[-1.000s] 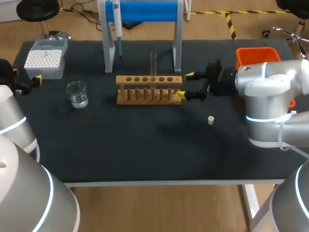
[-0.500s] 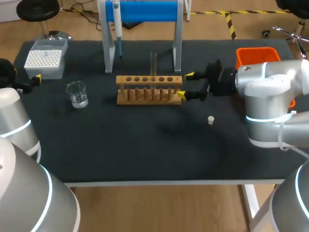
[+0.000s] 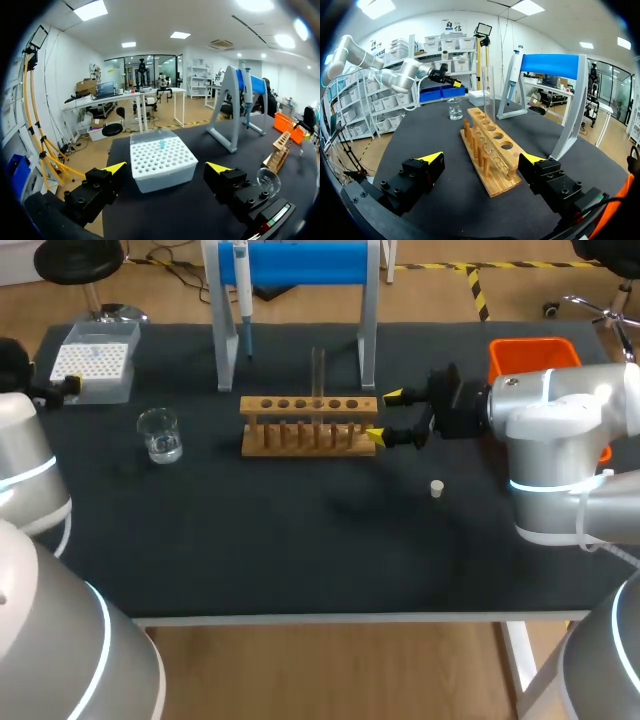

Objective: Invert the test tube, pick up the pipette, mount the tip to pipette, aspirate from beaker and dispense into the tube, eject the tip, return the pipette, and cap with the stopper.

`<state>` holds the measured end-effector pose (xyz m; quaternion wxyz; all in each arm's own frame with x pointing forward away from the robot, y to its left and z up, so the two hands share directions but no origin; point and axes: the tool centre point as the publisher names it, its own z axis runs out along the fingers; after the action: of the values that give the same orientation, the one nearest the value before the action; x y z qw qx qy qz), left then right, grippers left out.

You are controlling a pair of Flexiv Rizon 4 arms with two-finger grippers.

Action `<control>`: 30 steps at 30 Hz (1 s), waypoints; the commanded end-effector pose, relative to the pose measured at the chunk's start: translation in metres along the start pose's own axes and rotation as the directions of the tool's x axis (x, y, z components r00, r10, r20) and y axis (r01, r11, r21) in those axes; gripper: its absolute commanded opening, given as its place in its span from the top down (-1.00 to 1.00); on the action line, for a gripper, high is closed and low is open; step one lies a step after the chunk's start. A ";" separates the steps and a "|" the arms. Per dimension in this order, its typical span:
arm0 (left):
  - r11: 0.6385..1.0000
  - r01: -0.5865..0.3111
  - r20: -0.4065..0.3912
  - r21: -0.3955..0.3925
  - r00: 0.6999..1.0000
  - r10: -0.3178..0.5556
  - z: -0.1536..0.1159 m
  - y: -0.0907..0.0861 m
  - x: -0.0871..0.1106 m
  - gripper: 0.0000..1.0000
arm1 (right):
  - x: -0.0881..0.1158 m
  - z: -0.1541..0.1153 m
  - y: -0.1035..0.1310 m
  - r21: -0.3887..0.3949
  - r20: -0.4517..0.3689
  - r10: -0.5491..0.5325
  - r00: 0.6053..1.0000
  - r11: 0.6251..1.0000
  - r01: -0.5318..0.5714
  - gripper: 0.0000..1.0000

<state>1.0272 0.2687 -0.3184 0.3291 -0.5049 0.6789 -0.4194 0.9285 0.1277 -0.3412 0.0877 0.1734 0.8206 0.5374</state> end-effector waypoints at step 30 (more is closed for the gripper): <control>0.987 0.061 0.041 -0.152 0.998 -0.055 0.093 -0.021 0.008 -1.00 | 0.000 0.000 0.000 -0.001 0.000 0.000 1.000 1.000 0.000 -1.00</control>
<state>1.1093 0.2383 -0.3397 0.2944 -0.5517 0.6847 -0.3745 0.9285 0.1277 -0.3411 0.0877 0.1734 0.8206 0.5374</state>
